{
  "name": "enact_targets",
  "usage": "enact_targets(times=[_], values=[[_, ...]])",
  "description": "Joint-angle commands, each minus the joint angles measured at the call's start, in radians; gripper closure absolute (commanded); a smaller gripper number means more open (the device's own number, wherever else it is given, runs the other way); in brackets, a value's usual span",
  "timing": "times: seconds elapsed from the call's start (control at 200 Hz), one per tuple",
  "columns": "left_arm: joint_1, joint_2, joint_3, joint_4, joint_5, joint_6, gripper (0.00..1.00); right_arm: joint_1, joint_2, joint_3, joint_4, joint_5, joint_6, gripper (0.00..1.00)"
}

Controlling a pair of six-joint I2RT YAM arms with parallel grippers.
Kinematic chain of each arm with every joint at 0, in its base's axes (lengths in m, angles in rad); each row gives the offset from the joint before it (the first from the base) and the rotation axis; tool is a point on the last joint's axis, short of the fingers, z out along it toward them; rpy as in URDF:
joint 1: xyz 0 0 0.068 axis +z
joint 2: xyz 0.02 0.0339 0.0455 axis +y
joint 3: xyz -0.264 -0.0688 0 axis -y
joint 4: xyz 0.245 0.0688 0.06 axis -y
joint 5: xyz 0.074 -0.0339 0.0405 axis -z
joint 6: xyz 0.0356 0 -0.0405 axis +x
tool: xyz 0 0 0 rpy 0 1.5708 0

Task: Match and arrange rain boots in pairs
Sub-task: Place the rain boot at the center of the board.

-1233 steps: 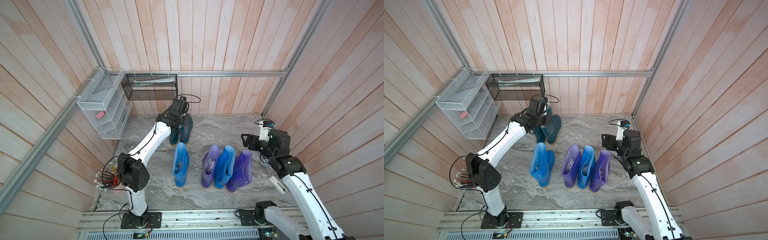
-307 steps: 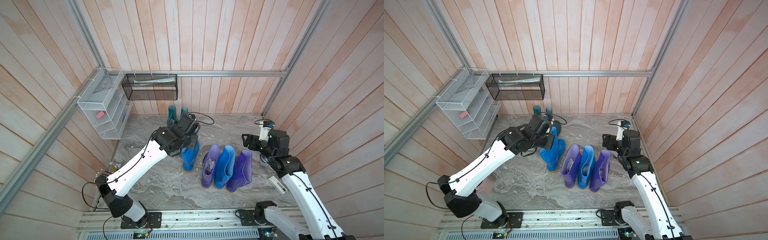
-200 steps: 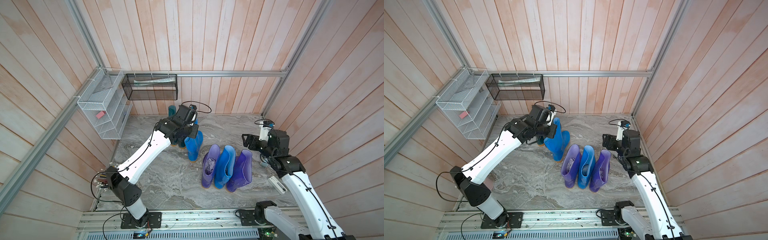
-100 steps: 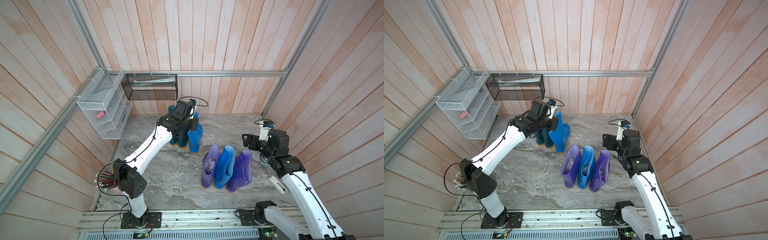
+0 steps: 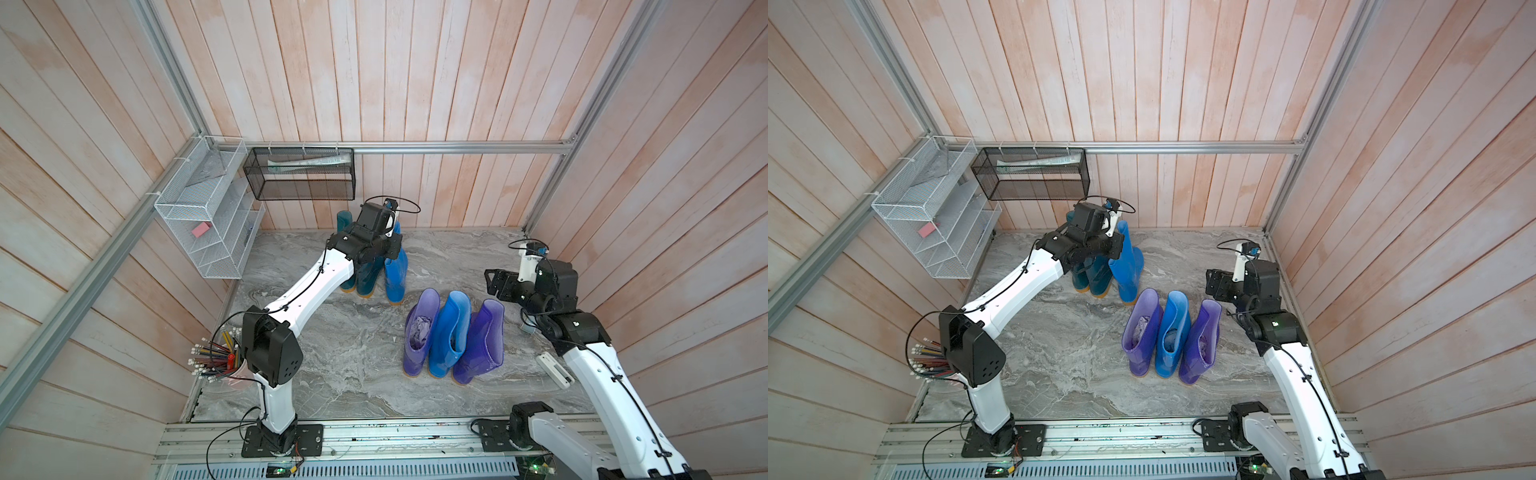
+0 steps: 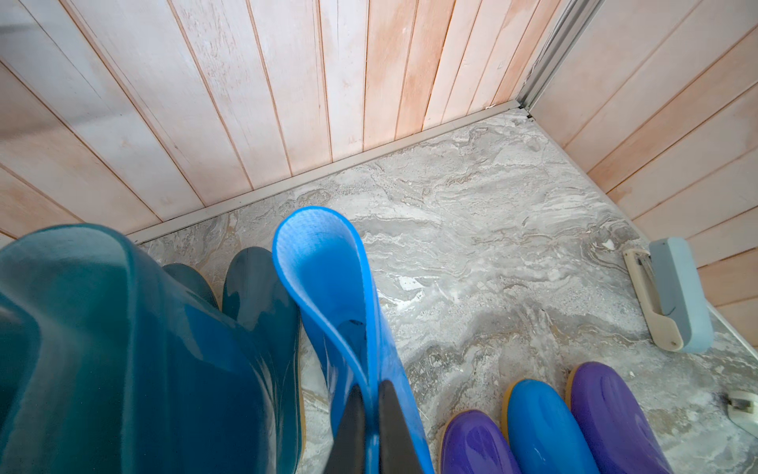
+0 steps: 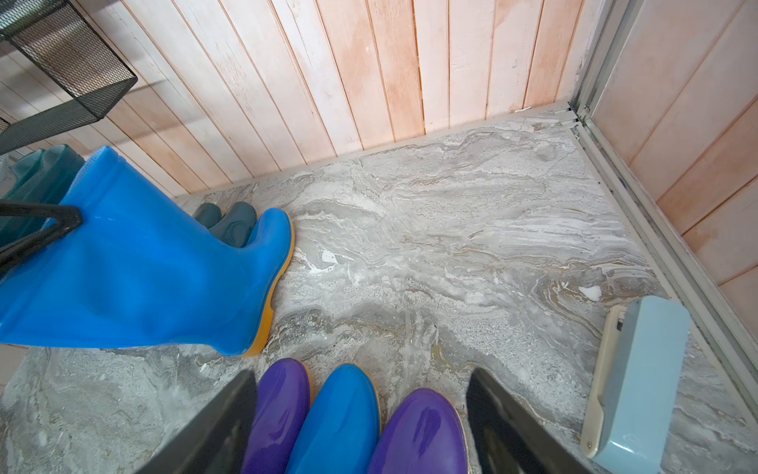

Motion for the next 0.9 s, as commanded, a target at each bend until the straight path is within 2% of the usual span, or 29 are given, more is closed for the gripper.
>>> enact_targets(times=[0.0, 0.09, 0.2, 0.655, 0.895], values=[[0.005, 0.006, 0.051, 0.111, -0.036, 0.027, 0.91, -0.004, 0.005, 0.031, -0.022, 0.015, -0.010, 0.18], [0.005, 0.011, 0.051, 0.115, -0.034, 0.026, 0.70, -0.004, 0.005, 0.031, -0.018, 0.014, -0.009, 0.18], [0.005, 0.013, 0.052, 0.124, -0.034, 0.028, 0.57, -0.004, 0.005, 0.029, -0.020, 0.015, -0.008, 0.18], [0.005, -0.045, 0.050, 0.114, -0.027, 0.004, 0.41, -0.004, -0.023, 0.038, -0.046, 0.007, -0.004, 0.18], [-0.001, -0.103, 0.041, 0.066, -0.039, -0.031, 0.41, -0.004, -0.045, 0.096, -0.119, -0.017, -0.012, 0.18]])
